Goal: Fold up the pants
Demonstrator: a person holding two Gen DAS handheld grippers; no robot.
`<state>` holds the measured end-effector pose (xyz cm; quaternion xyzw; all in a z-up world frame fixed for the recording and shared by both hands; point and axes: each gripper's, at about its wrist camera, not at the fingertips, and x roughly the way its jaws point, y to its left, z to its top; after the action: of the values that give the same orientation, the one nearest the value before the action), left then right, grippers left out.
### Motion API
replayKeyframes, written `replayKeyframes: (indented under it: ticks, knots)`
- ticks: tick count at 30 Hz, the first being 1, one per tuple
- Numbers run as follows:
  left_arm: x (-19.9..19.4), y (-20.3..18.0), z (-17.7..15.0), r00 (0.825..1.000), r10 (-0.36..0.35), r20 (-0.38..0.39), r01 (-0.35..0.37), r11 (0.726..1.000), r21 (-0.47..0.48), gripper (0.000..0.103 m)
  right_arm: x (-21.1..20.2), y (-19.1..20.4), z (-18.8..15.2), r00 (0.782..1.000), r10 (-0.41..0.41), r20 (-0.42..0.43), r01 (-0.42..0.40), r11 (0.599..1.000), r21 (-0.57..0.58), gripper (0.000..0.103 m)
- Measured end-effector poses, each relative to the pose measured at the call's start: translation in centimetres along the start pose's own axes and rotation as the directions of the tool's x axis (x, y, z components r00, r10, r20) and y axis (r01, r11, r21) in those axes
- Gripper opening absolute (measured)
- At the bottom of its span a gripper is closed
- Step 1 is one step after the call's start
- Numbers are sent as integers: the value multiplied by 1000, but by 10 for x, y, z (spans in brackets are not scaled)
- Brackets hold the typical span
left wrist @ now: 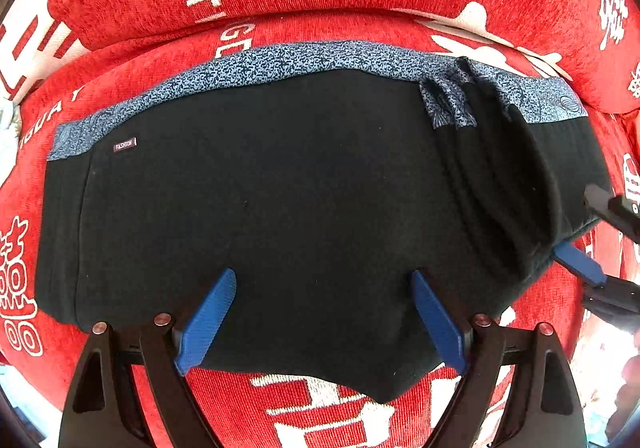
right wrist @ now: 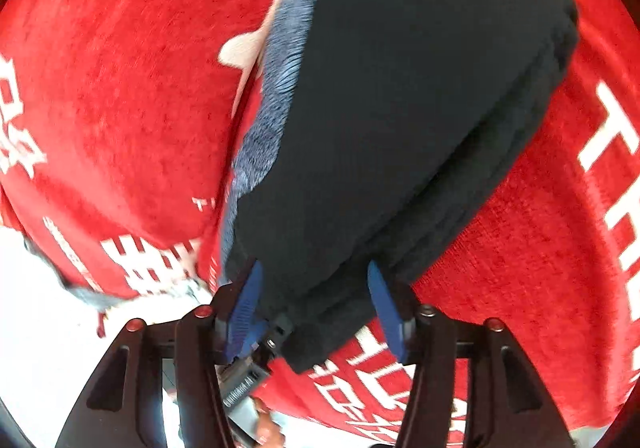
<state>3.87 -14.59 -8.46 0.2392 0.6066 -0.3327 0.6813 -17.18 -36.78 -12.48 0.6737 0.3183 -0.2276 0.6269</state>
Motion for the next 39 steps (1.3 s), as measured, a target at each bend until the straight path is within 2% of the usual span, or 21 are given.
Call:
replayKeyframes:
  ticks: [4, 6, 7, 8, 10, 12, 16, 18, 20, 22, 24, 25, 26, 28, 29, 31, 34, 35, 37, 38, 39]
  knots:
    - [1, 0, 1, 1000, 2, -6, -2, 1000, 1, 90, 3, -8, 4, 999, 32, -5, -31, 994, 101, 58]
    - [1, 0, 0, 1000, 3, -10, -3, 1000, -4, 90, 3, -4, 5, 1000, 7, -10, -6, 997, 81, 42]
    - [0, 1, 0, 1000, 3, -9, -3, 1000, -5, 90, 2, -1, 6, 1000, -10, -10, 11, 998, 58, 19]
    - [0, 1, -1, 1000, 4, -8, -4, 1000, -5, 90, 1, 1, 6, 1000, -13, -10, 13, 999, 41, 10]
    - [1, -1, 0, 1000, 5, -7, -5, 1000, -3, 90, 0, 8, 4, 1000, 5, -7, -4, 1000, 19, 5]
    - [2, -1, 1, 1000, 2, -5, -2, 1000, -5, 90, 0, 13, 0, 1000, 0, -8, 0, 1000, -4, 5]
    - [3, -1, -1, 1000, 10, 7, -10, 1000, -1, 90, 23, -1, -14, 997, -56, -51, 58, 998, 37, 4]
    - [0, -1, 0, 1000, 20, 0, -20, 1000, -6, 90, 29, 2, -16, 995, -87, -54, 87, 996, -1, 4]
    - [-6, 0, 1, 1000, 26, 2, -26, 1000, -9, 90, 26, 19, -16, 990, -108, -91, 100, 991, -86, 10]
    - [-19, 0, 4, 1000, 16, 25, -16, 1000, 0, 90, 17, 44, -17, 978, -152, -142, 115, 965, -237, 12]
    - [-29, -2, 8, 999, 5, 42, -5, 1000, 12, 90, -2, 69, -13, 978, -182, -106, 130, 916, -379, 32]
    - [-36, -7, 13, 998, -6, 57, 4, 1000, 21, 90, -15, 80, -6, 979, -193, -60, 148, 888, -435, 43]
    - [-41, -13, 18, 997, -16, 69, 14, 999, 29, 90, -26, 88, 4, 979, -206, -11, 177, 865, -469, 44]
    - [-50, -28, 30, 994, -49, 97, 45, 998, 49, 90, -42, 97, 33, 962, -259, 82, 265, 828, -495, 40]
    - [-53, -40, 38, 992, -69, 108, 62, 996, 64, 90, -44, 98, 52, 953, -283, 103, 297, 820, -489, 28]
    - [-53, -66, 54, 987, -98, 129, 86, 992, 90, 90, -42, 97, 80, 944, -308, 121, 327, 810, -488, 17]
    - [-37, -104, 76, 985, -137, 109, 125, 986, 111, 90, -20, 94, 116, 921, -365, 137, 381, 772, -509, 17]
    - [-28, -112, 80, 986, -135, 100, 124, 986, 114, 90, -12, 91, 123, 917, -375, 138, 390, 765, -513, 17]
    - [-2, -122, 82, 995, -72, 70, 63, 990, 125, 89, 11, 78, 126, 910, -400, 107, 396, 766, -506, 17]
    - [13, -121, 81, 999, -29, 32, 25, 992, 120, 86, 19, 72, 125, 911, -400, 96, 393, 777, -492, 17]
    - [30, -114, 77, 999, -20, -28, 23, 995, 98, 81, 21, 70, 120, 920, -380, 98, 377, 788, -486, 17]
